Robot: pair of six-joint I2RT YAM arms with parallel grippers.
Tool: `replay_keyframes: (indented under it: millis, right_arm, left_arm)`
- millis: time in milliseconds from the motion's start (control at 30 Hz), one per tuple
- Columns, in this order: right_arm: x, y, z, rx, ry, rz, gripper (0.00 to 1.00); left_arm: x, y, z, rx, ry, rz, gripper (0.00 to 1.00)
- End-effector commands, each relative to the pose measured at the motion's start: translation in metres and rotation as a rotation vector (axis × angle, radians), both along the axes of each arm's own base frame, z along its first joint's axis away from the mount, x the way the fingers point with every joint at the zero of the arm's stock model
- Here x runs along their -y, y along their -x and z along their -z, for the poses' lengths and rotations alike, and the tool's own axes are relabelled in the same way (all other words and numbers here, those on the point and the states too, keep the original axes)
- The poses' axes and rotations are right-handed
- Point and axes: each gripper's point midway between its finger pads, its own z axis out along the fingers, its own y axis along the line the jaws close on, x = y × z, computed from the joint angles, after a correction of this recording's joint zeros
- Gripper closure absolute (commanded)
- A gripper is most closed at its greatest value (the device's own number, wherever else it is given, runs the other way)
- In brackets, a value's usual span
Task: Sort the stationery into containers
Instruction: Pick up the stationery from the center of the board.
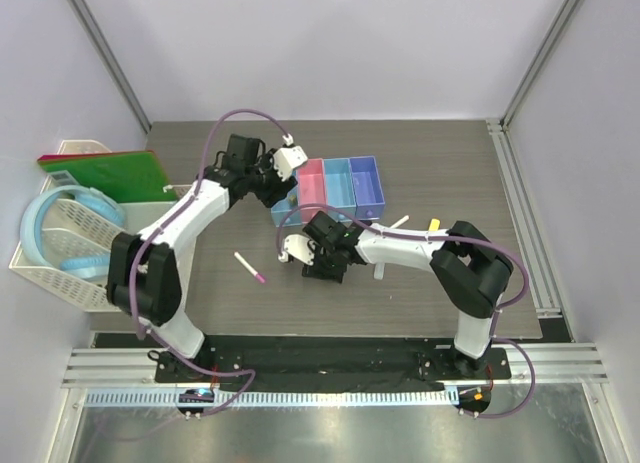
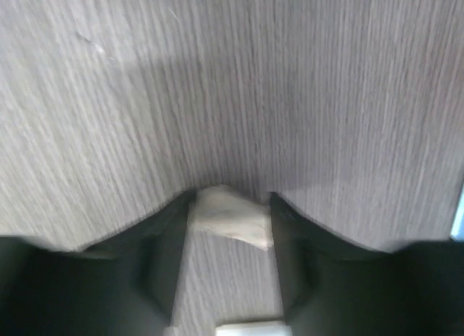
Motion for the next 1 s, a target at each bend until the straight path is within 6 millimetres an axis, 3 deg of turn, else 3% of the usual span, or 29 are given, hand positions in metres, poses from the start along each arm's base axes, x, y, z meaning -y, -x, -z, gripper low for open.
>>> replay_keyframes:
  millis: [0,100,200,433,500,600,833,967]
  right_arm:
    - [0.018,-0.001,0.012,0.016,0.061,0.019,0.59]
    - [0.017,-0.001,0.009,0.023,0.055,0.015,0.62]
    - [0.016,-0.003,0.005,0.032,0.044,0.016,0.62]
    - [0.029,-0.011,-0.009,0.109,0.1,-0.033,0.33]
    - [0.033,-0.011,-0.012,0.119,0.113,-0.049,0.27]
    - [0.037,-0.014,-0.016,0.132,0.12,-0.077,0.26]
    - [0.04,-0.02,-0.012,0.106,0.115,-0.123,0.27]
    - [0.032,-0.019,-0.003,0.081,0.11,-0.162,0.3]
  left_arm:
    - [-0.002,0.005,-0.059,0.142,0.082,-0.025,0.42]
    - [-0.011,0.017,-0.07,0.177,0.073,-0.038,0.4]
    - [-0.023,0.029,-0.061,0.173,0.03,-0.043,0.39]
    - [-0.049,0.067,-0.024,0.112,-0.05,-0.052,0.39]
    - [-0.053,0.075,-0.023,0.117,-0.054,-0.053,0.39]
    - [-0.058,0.089,-0.011,0.095,-0.059,-0.056,0.38]
    - [-0.067,0.106,-0.007,0.068,-0.074,-0.075,0.39]
    - [-0.081,0.115,0.004,0.05,-0.163,-0.063,0.36]
